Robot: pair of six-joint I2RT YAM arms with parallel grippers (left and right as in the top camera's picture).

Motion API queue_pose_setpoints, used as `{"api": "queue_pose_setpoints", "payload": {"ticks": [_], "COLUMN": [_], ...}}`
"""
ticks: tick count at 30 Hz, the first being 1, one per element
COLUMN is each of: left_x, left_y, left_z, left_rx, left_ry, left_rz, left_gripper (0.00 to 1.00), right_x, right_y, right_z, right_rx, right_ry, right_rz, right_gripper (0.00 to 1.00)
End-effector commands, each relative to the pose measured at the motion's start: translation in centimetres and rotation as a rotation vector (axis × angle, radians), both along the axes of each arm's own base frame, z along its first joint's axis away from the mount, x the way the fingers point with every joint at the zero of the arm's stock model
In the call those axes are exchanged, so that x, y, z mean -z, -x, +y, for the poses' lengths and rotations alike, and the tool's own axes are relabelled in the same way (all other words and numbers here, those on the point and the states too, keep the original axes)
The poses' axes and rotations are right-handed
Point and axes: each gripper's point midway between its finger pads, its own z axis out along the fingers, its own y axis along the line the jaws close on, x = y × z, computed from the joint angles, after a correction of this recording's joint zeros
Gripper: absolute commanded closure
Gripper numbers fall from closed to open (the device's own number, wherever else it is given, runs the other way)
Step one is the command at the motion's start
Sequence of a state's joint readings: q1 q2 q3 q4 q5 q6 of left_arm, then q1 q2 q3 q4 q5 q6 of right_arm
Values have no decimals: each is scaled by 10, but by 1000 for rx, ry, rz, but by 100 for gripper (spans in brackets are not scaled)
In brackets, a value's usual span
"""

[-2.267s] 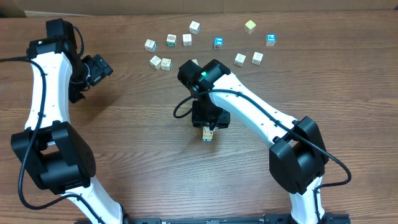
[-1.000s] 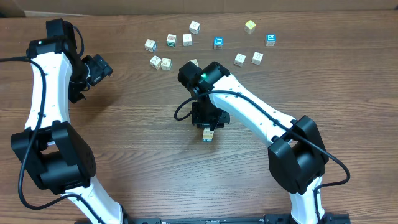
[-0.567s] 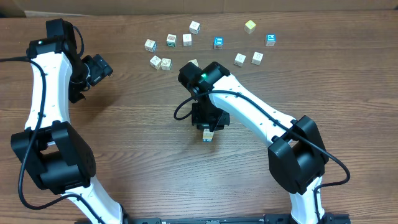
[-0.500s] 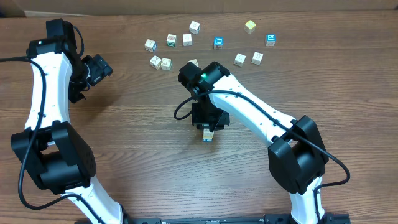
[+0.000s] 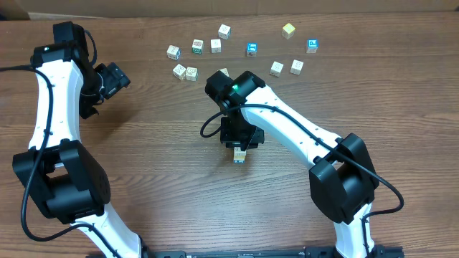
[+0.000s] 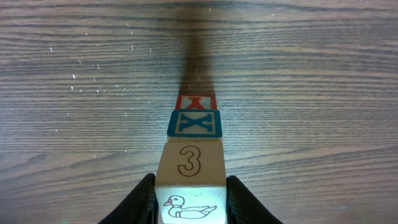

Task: Form a tower
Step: 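Open the right gripper to release the duck block on top, then lift the open right gripper up off the tower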

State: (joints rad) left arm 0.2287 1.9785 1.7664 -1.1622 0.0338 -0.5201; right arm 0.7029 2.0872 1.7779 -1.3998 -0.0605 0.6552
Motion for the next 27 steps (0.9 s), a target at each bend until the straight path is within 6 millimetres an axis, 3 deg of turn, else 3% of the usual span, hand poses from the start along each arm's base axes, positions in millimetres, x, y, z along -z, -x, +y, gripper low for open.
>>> {"api": "queue_pose_setpoints", "payload": {"ticks": [1,15,16,18,21,24,27], "left_x": [-15,-15,-15,-15,-15,-15,-15], "left_y": [-4,-4,-4,-4,-4,-4,-4], "left_z": [-2,-2,-2,-2,-2,-2,-2], "left_rx": [18,18,18,18,18,18,18], "left_ry": [-12,-12,-12,-12,-12,-12,-12], "left_rz": [-40,-40,-40,-40,-40,-40,-40], "left_gripper": [1,0,0,1,0,0,0], "right_x": [0,0,0,0,-3,-16,-46], "right_y": [-1,-3,-3,-3,-4,-8,-15], "right_z": [0,-2,-2,-1,-1,2,-1], "right_rx": [6,25,25,25,24,25,31], "right_ry": [8,15,15,15,15,0,-2], "right_rz": [-16,-21,-21,-21,-27,-44,-111], "right_gripper": [70,68,64,44,32,28,25]}}
